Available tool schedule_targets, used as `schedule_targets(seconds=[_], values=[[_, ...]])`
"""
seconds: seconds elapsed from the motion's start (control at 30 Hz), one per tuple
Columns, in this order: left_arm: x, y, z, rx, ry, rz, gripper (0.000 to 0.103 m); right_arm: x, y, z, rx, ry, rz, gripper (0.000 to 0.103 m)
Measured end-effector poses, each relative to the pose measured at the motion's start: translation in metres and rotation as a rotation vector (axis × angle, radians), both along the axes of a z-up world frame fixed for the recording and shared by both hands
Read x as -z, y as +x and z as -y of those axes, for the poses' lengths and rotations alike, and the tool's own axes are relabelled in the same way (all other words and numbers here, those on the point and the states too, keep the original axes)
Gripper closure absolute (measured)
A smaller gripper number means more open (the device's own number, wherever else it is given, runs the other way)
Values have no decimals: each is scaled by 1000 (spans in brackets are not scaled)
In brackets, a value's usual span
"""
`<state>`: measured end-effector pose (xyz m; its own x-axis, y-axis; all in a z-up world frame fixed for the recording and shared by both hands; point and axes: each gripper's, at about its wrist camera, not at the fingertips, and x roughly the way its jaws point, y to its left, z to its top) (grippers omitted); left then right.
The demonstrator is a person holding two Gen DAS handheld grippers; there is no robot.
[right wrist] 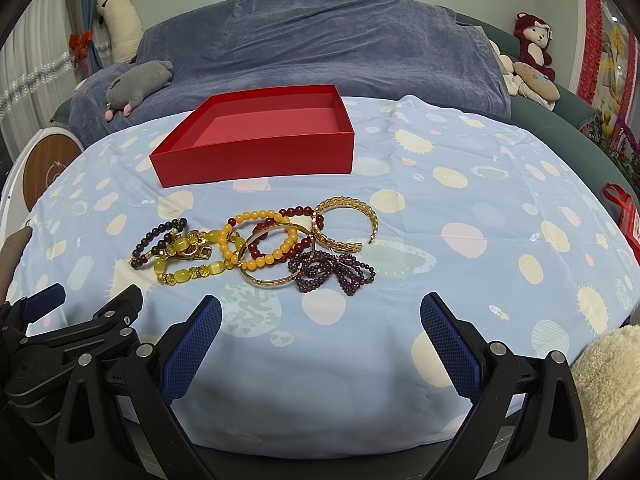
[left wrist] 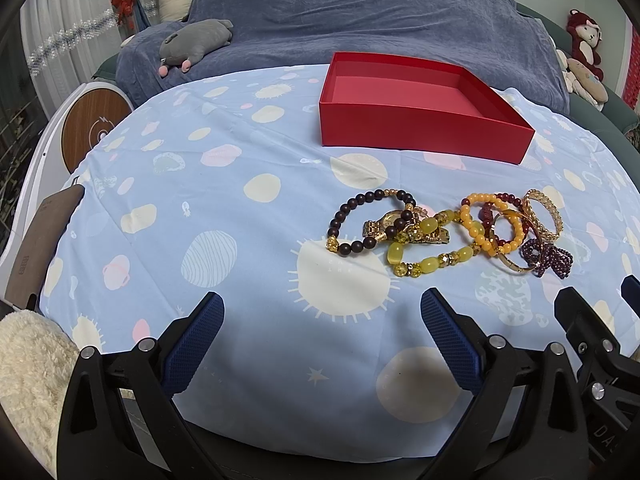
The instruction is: Organize jewelry
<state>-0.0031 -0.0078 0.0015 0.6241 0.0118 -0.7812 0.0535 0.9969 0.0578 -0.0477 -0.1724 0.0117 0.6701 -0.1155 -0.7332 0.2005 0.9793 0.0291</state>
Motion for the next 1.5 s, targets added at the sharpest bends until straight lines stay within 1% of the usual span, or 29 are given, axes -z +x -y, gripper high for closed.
schedule_targets(seconds=[0.73,0.87,1.03,1.13,1.2,1.3,1.37,1.4,1.47,1.5], values=[[0,0,0,2,-3,0,9,1,-1,0,-2,2,1,7],[-1,2,-4,5,-27,-10,8,-4,2,3,-8,17,1,7],[-1,7,-18,-23,-89,-36,8,-4,3,9,-5,50,-2,7],[-4,11,-22,-25,-90,-28,8,-2,4,12,1,65,-5,7],[-6,13,-22,-19,-87,-26,8,-3,5,12,-1,49,-5,7],[-4,19,-22,-12,-90,-44,8,-4,6,11,-14,25,-4,7],[-2,24,-20,-6,-92,-52,8,-3,7,11,-19,33,-7,7],[-1,25,-19,-2,-90,-52,9,-2,7,12,-19,39,-9,7],[1,32,-16,18,-87,-63,13,-2,8,13,-18,46,-9,7],[2,35,-14,28,-87,-71,19,-2,8,14,-16,50,-8,7]])
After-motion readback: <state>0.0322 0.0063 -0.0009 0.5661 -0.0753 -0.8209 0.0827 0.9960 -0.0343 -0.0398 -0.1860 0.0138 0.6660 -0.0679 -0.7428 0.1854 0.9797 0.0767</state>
